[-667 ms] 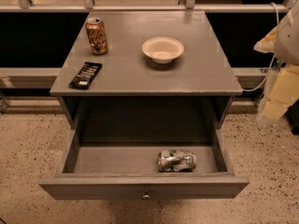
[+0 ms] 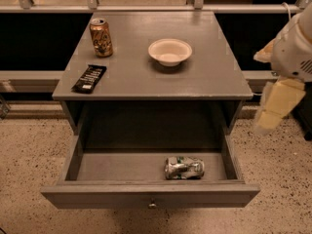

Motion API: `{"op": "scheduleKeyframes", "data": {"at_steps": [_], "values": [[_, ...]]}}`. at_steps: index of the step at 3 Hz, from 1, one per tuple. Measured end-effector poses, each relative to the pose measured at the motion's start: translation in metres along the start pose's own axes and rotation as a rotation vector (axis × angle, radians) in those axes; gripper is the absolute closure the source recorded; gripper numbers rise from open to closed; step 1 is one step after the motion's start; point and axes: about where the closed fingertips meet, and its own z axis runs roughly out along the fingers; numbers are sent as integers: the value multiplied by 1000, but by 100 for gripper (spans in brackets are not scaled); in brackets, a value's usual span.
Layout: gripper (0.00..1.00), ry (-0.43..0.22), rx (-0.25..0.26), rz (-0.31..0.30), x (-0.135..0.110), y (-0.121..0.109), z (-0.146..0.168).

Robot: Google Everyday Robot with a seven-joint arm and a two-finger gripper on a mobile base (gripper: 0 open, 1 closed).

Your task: Pick 7up can from top drawer and place on counter

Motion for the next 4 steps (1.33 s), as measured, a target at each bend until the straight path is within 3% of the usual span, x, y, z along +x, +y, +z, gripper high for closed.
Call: {"op": "scheduleKeyframes", "data": {"at_steps": [1,2,4], "values": [[0,-4,1,-43,-10,2,53],[18,5,-39,-106,-14,19,126],[21,23,-105,-184,-11,47,210]]}}
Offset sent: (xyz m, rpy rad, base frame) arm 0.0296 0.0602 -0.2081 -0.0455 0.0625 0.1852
